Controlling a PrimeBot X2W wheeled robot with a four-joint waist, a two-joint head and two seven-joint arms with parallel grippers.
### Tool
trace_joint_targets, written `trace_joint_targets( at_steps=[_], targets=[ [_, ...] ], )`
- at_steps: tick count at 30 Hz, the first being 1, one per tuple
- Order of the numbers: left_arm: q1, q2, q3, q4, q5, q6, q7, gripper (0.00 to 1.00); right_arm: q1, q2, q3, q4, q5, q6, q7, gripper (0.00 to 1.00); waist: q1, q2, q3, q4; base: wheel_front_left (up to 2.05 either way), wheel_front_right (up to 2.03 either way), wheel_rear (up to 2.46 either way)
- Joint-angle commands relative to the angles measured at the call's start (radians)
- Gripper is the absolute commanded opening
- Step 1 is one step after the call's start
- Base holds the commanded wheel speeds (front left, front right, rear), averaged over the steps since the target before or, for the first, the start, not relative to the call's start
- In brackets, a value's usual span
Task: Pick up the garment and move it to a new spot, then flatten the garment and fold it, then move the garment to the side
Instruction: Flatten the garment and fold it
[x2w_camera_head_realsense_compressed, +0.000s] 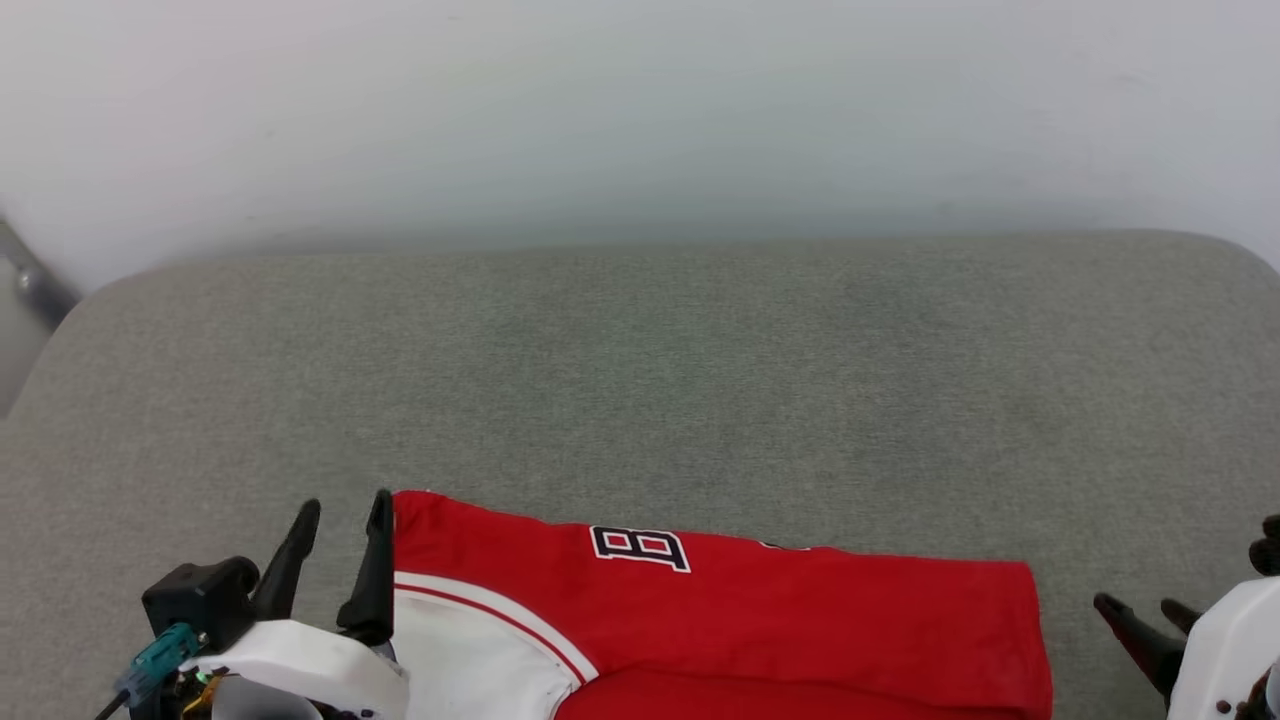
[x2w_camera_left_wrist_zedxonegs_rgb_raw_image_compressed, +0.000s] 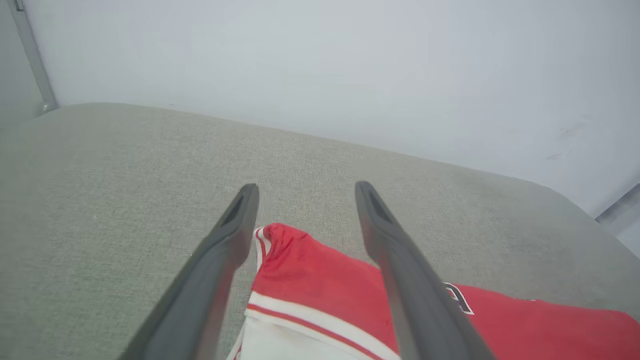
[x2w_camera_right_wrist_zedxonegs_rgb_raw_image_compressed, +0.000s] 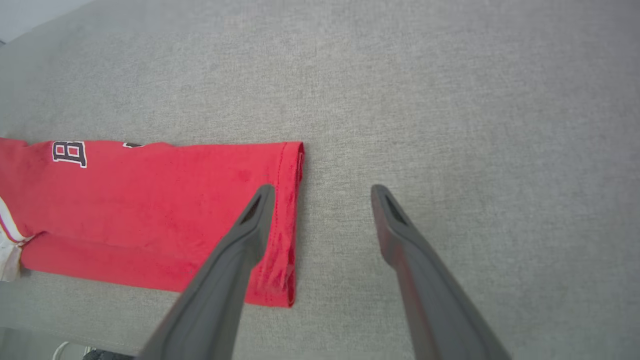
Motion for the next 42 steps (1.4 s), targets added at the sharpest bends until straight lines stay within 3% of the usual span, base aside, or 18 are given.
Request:
trace_joint_targets(
  at_steps=[1, 9, 22, 23, 24, 25, 36, 42],
  targets=[
    [-0.011, -0.005, 0.004, -0.005, 0.013, 0.005, -0.011, 1.0, -0.01, 0.0, -0.001, 0.006, 0.004, 0.0, 0.015, 1.0, 0.0001, 0.0, 0.001, 0.009, 0.0, 0.0, 0.0],
    [-0.037, -0.039, 0.034, -0.064, 0.137, 0.035, -0.057, 1.0, -0.008, 0.029, -0.014, 0.065, 0.009, 0.0, 0.135, 1.0, 0.0001, 0.0, 0.052, 0.076, 0.0, 0.0, 0.0],
    [-0.061, -0.084, 0.052, -0.093, 0.222, -0.02, -0.061, 1.0, -0.06, 0.089, 0.078, 0.268, 0.065, 0.0, 0.18, 1.0, 0.0001, 0.0, 0.129, 0.123, 0.0, 0.0, 0.0],
    [-0.06, -0.086, 0.053, -0.091, 0.227, -0.023, -0.061, 1.0, -0.06, 0.088, 0.088, 0.279, 0.072, 0.0, 0.187, 0.68, 0.0001, 0.0, 0.128, 0.123, 0.0, 0.0, 0.0],
    [-0.058, -0.087, 0.054, -0.089, 0.229, -0.025, -0.061, 1.0, -0.059, 0.086, 0.096, 0.283, 0.081, 0.0, 0.19, 0.27, 0.0001, 0.0, 0.126, 0.123, 0.0, 0.0, 0.0],
    [-0.053, -0.088, 0.055, -0.085, 0.23, -0.026, -0.061, 1.0, -0.063, 0.081, 0.101, 0.283, 0.091, 0.0, 0.191, 0.0, 0.0001, 0.0, 0.123, 0.121, 0.0, 0.0, 0.0],
    [-0.002, -0.074, 0.062, -0.071, 0.24, -0.012, -0.052, 1.0, -0.104, -0.033, 0.136, 0.213, 0.161, 0.0, 0.118, 0.0, 0.0001, 0.0, 0.055, 0.081, 0.0, 0.0, 0.0],
    [0.027, -0.061, 0.057, -0.085, 0.251, 0.013, -0.032, 1.0, -0.106, -0.083, 0.075, 0.215, 0.156, -0.001, 0.128, 0.0, 0.0001, 0.0, 0.025, 0.041, 0.0, 0.0, 0.0]
  ],
)
